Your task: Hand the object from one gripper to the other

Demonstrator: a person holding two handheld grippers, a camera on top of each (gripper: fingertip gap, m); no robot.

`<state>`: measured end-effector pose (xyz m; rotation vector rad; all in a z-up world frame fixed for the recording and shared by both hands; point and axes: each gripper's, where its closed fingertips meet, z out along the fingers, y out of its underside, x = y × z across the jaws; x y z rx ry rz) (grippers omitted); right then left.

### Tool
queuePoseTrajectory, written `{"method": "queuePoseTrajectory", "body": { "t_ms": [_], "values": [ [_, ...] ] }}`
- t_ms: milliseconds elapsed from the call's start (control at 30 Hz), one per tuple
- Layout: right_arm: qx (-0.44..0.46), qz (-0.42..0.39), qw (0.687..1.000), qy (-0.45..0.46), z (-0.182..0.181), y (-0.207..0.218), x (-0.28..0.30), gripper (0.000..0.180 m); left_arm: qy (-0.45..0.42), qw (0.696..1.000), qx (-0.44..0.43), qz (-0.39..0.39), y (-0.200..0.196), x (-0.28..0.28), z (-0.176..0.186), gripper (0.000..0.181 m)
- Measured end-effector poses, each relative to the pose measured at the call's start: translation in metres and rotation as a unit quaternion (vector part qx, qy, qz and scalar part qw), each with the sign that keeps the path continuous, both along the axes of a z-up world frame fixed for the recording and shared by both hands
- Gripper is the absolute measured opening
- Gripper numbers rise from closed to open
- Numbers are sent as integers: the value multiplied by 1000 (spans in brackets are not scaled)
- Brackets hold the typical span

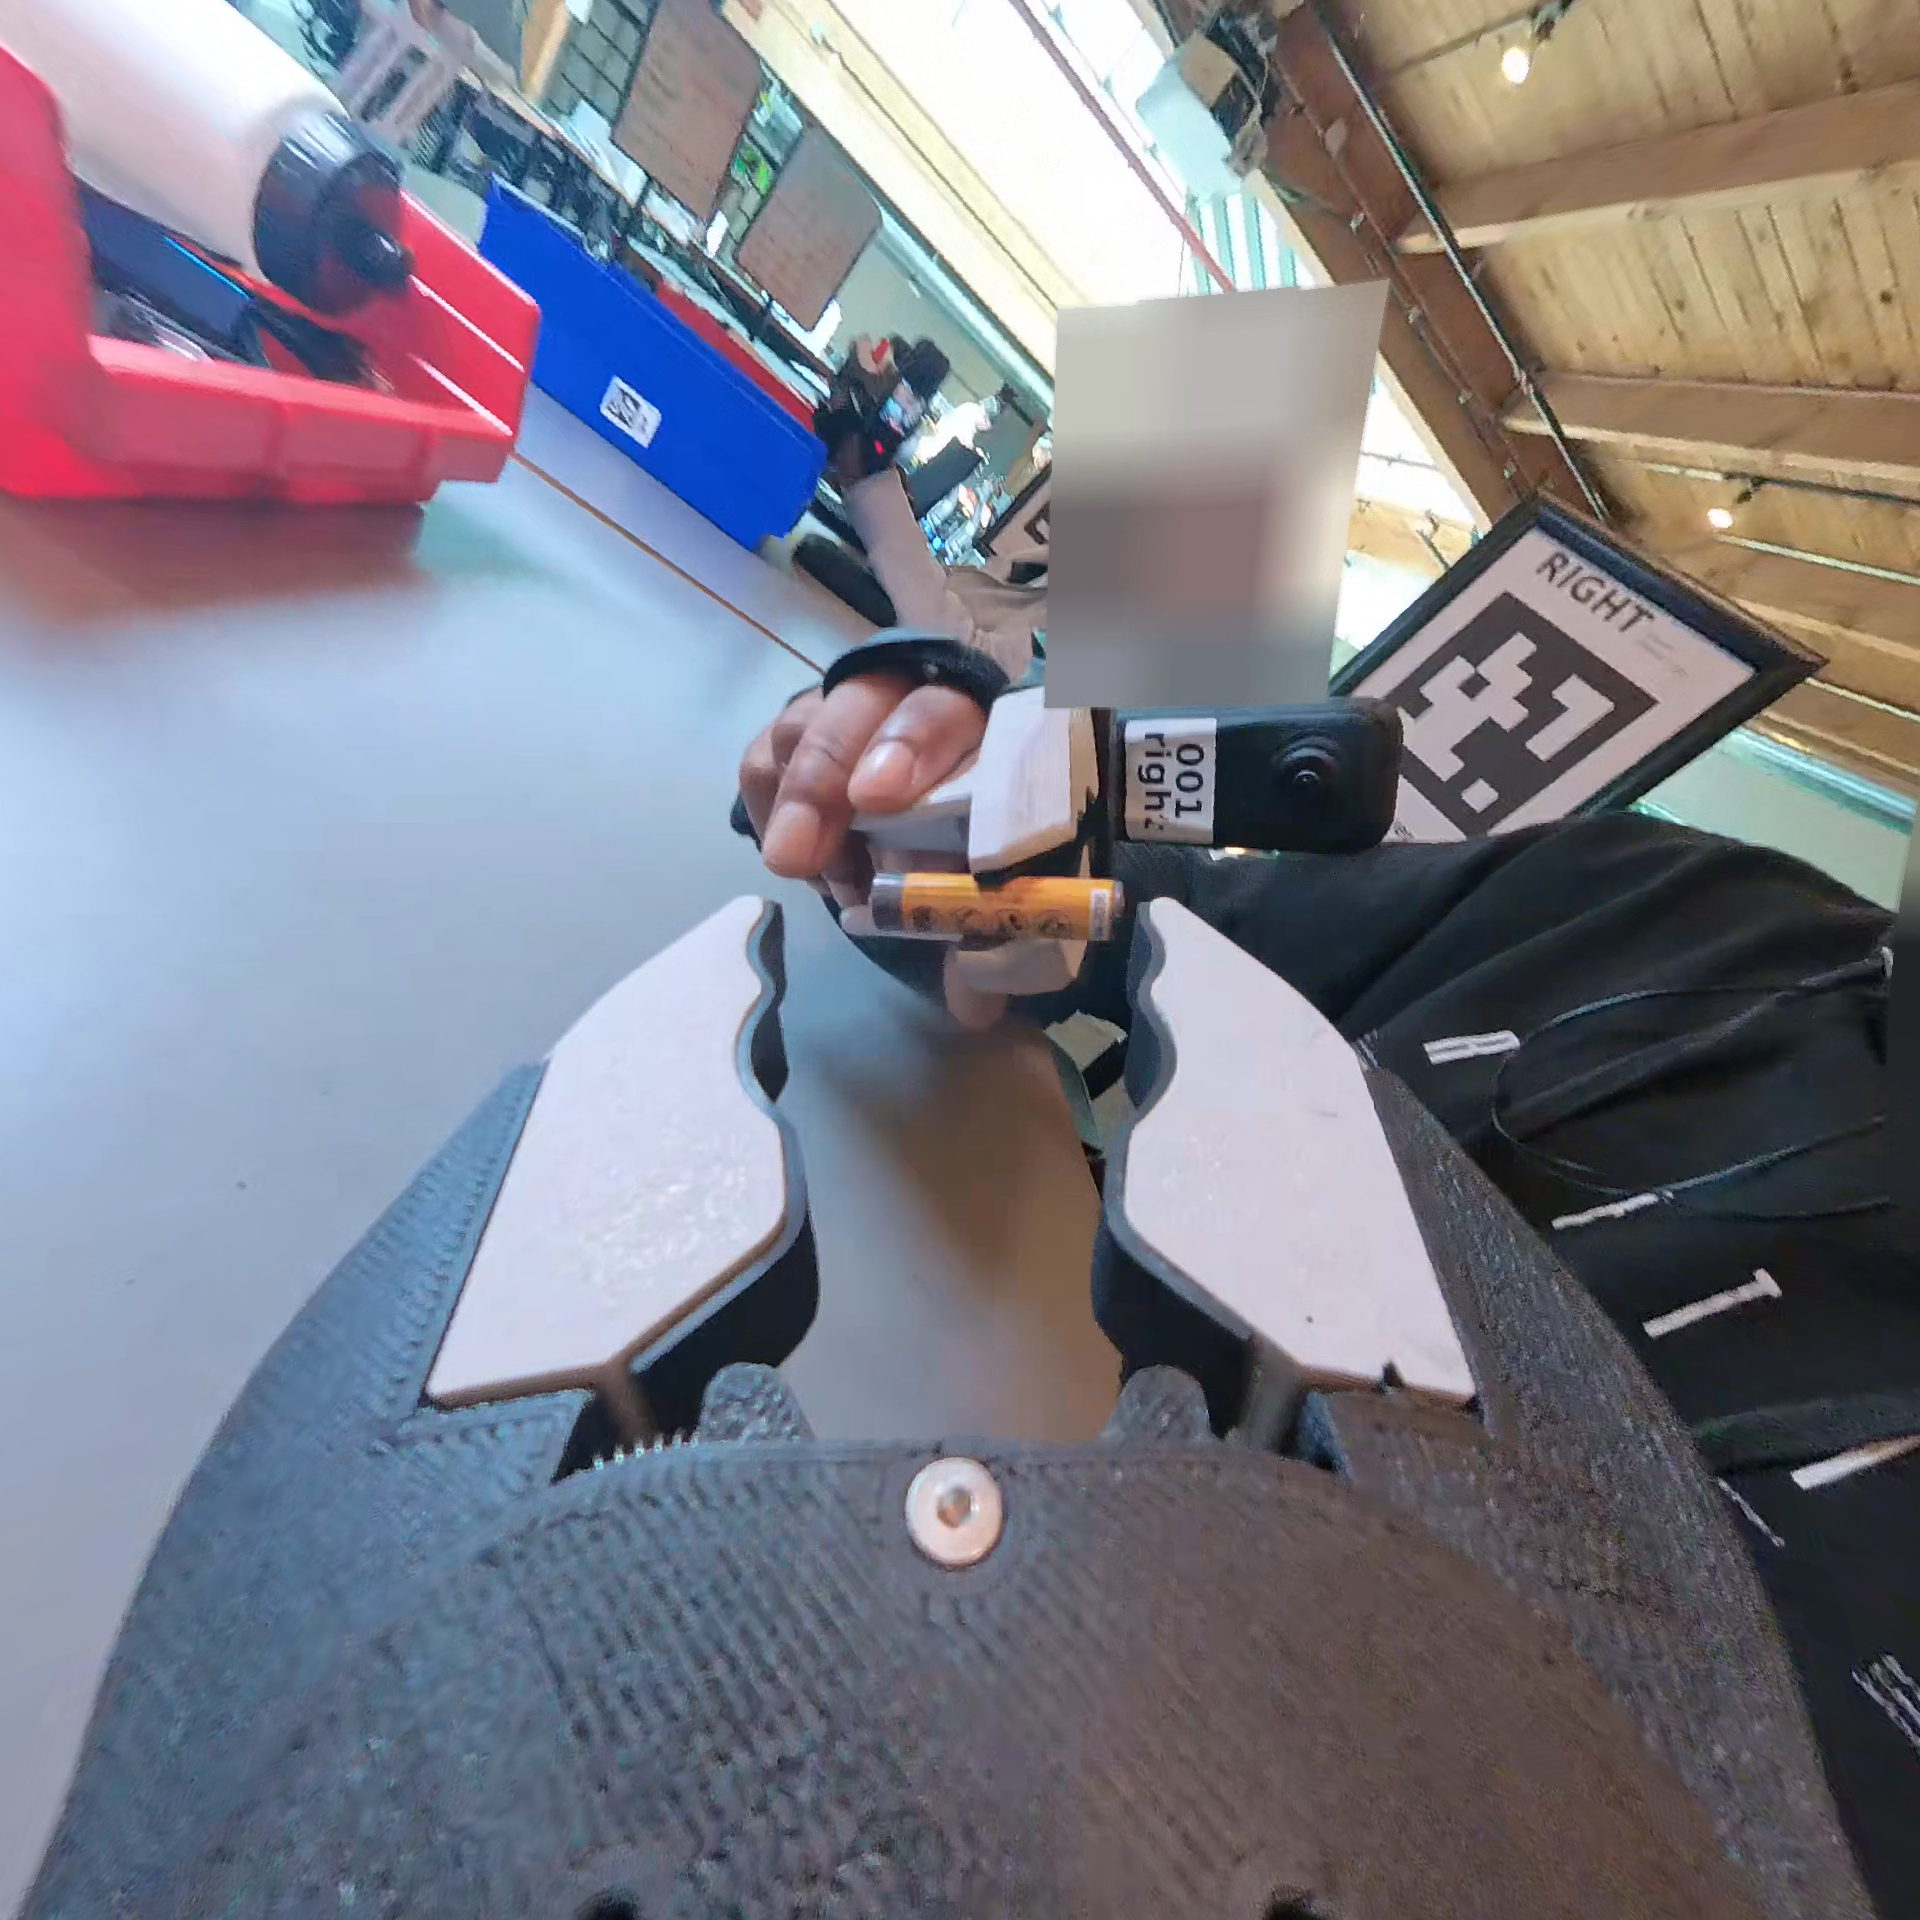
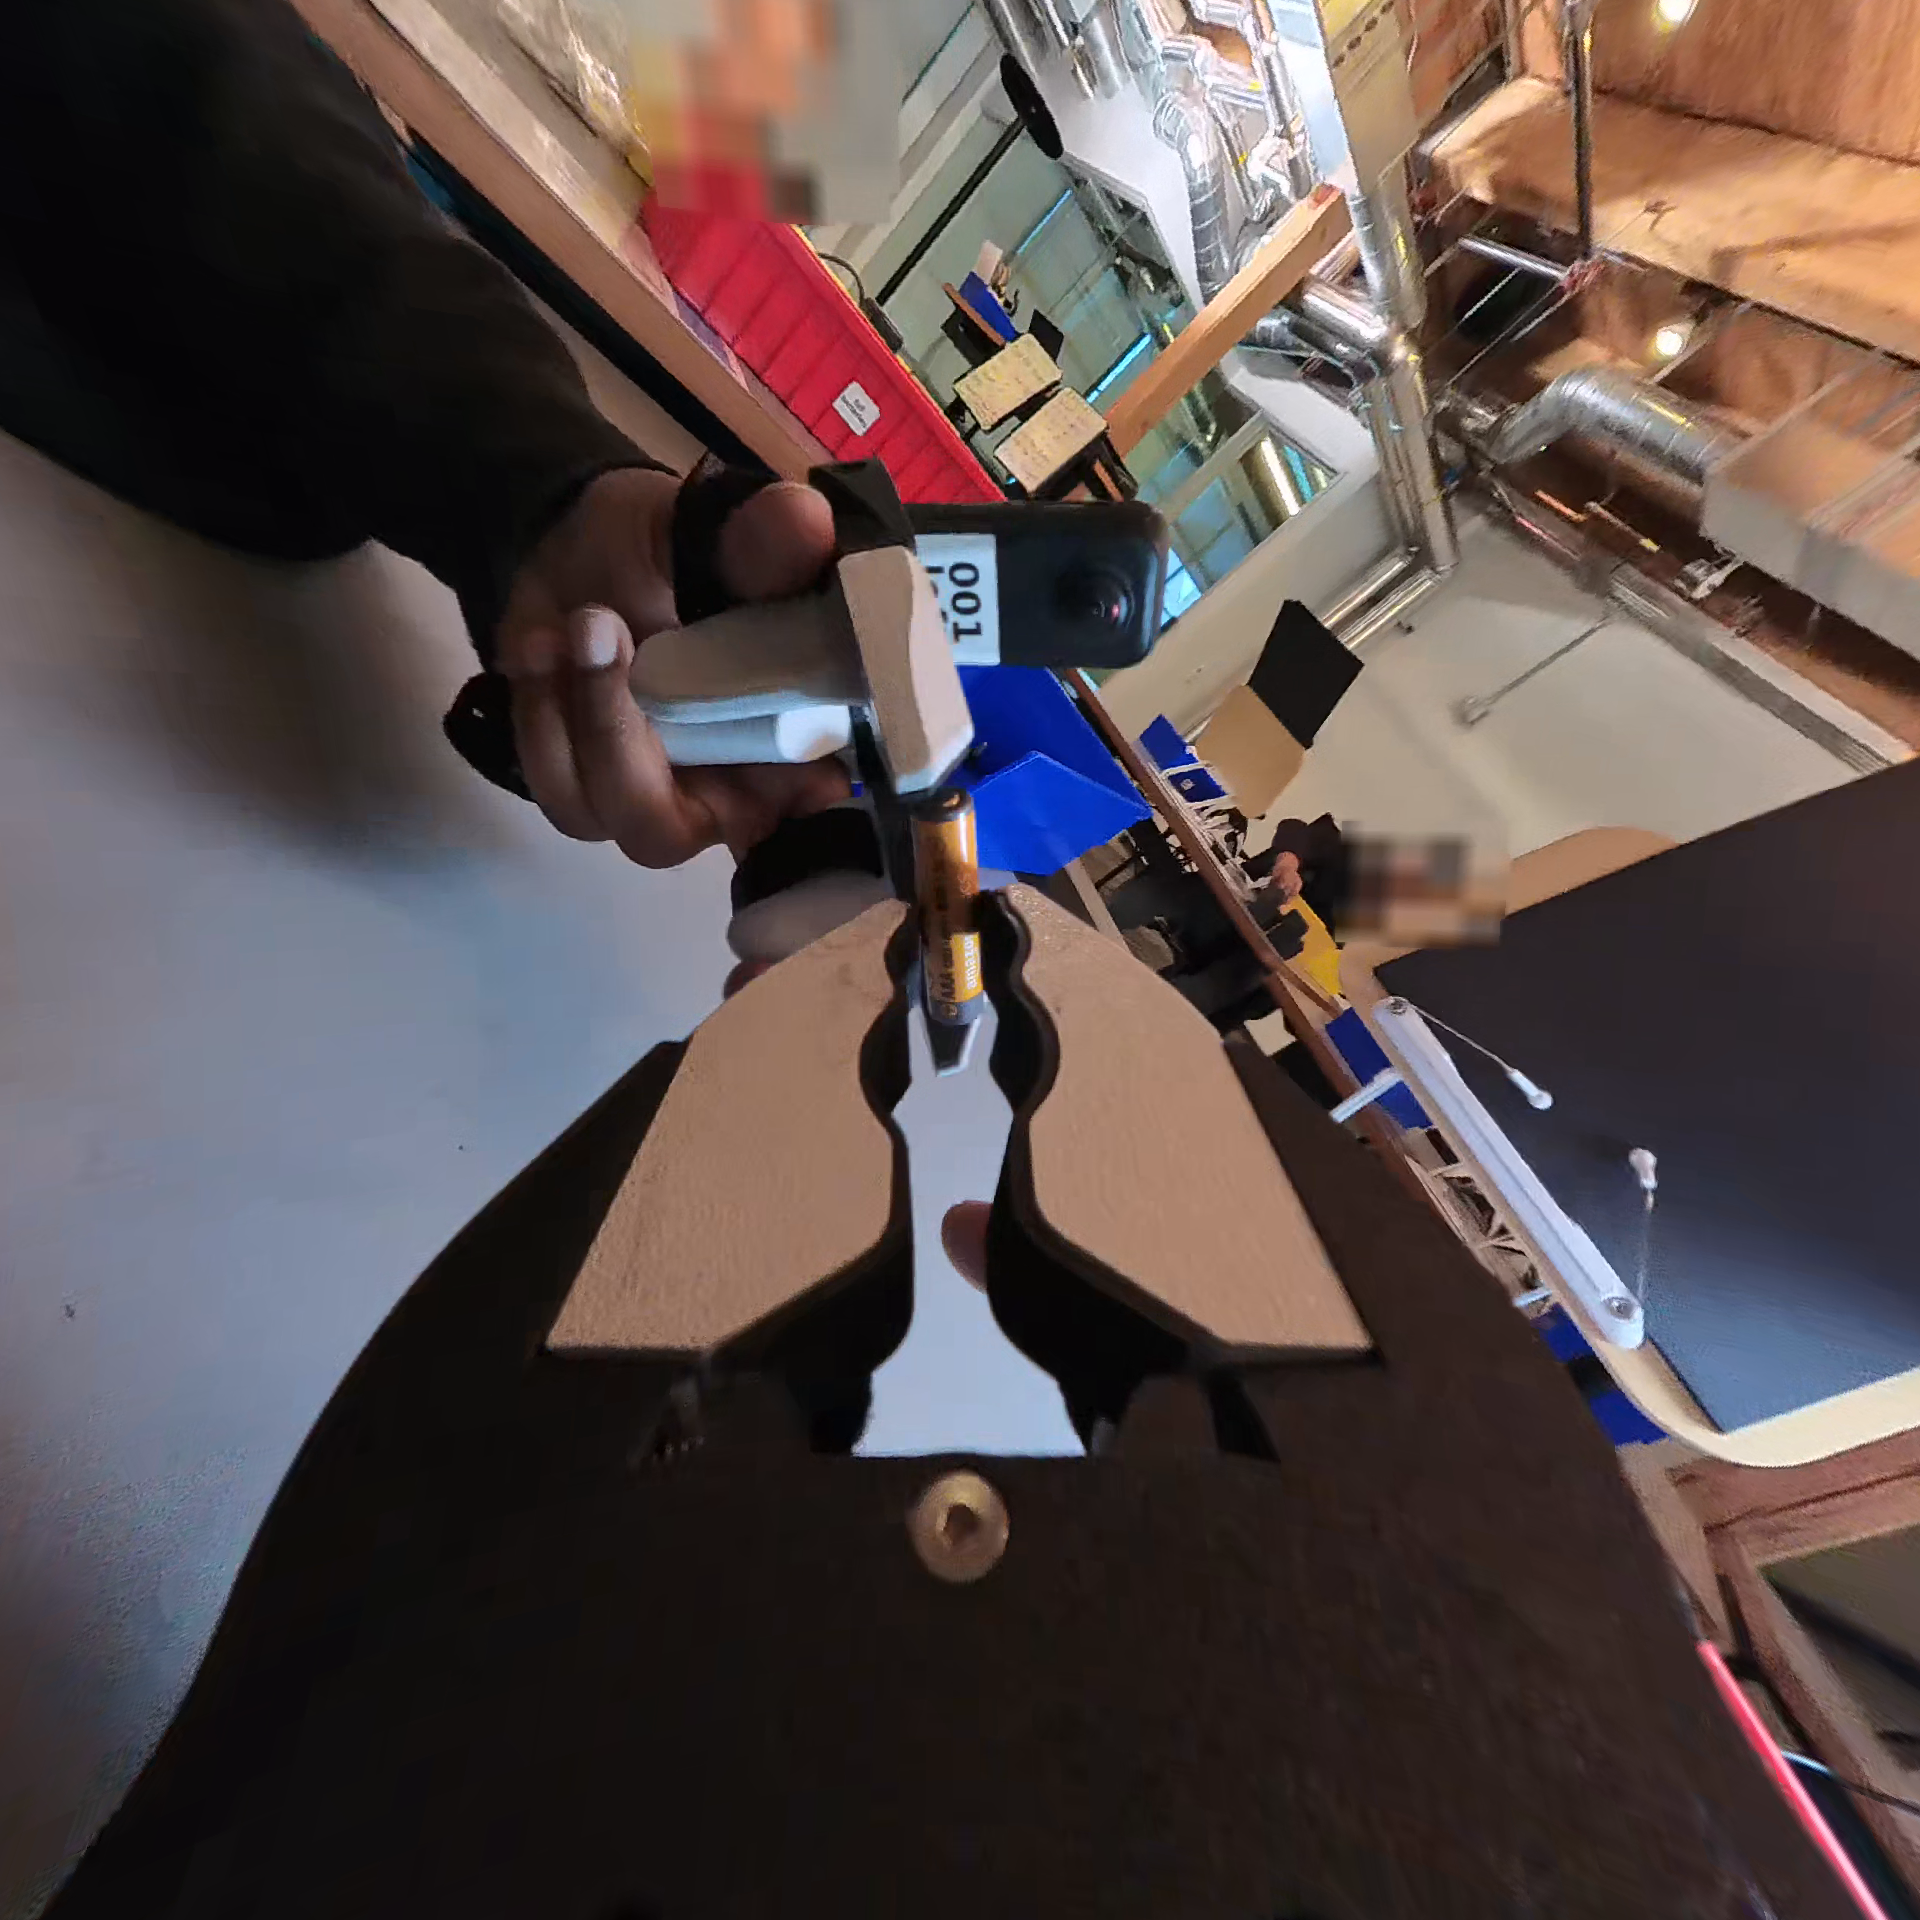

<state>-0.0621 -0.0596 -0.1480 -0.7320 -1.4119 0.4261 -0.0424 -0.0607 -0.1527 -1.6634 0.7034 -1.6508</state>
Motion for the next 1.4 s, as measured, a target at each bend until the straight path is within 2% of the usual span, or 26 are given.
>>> {"method": "queuePoseTrajectory", "body": {
  "t_ms": [67,133,333,400,467,533,633,700,767,800,833,900,933,967,1033,1100,1167,1233,1300,1400],
  "values": [
    [11,-2,1000,-2,-1,-1,0,11,-5,1000,-4,-17,-6,3,1,62],
    [19,-4,1000,-7,-2,-1,0,11,1,1000,6,-19,-7,3,0,47],
    [4,-10,1000,-10,-4,1,-1,12,33,997,65,-1,-5,2,-3,46],
    [-92,-1,996,2,-5,6,-1,18,68,989,124,30,1,-2,-4,46],
    [-244,27,969,4,-7,13,0,26,112,970,201,77,11,-12,-2,46],
    [-383,56,922,2,-11,20,2,31,171,931,295,128,22,-23,-1,46],
    [-532,111,838,34,-6,22,3,34,270,834,452,167,26,-27,-6,46],
    [-595,130,793,25,-10,18,0,35,310,772,525,178,24,-22,-10,47],
    [-613,142,778,4,-16,8,-5,34,346,713,585,172,19,-16,-17,46],
    [-616,138,776,-7,-21,4,-8,27,358,686,611,169,17,-13,-20,46],
    [-615,136,776,-21,-25,0,-10,17,368,665,628,166,15,-10,-22,46],
    [-606,132,784,-22,-26,0,-10,12,381,643,643,165,15,-9,-25,46],
    [-600,136,788,-27,-26,-1,-10,12,375,656,635,162,15,-9,-25,46],
    [-593,140,793,-25,-23,-1,-8,11,370,687,605,157,16,-10,-27,46],
    [-552,122,825,-14,-20,7,-5,11,338,784,500,148,21,-13,-31,51],
    [-478,97,873,4,-14,15,0,11,252,892,356,119,18,-13,-25,56],
    [-362,66,930,16,-7,18,4,11,142,967,194,88,16,-13,-10,58],
    [-240,34,970,10,-5,15,3,11,42,995,64,66,18,-15,1,59],
    [-155,16,988,1,-8,8,-1,11,-24,999,-24,36,16,-13,3,58],
    [-93,2,996,-3,-10,1,-6,11,-34,996,-76,-21,2,0,-5,62]
  ]
}}
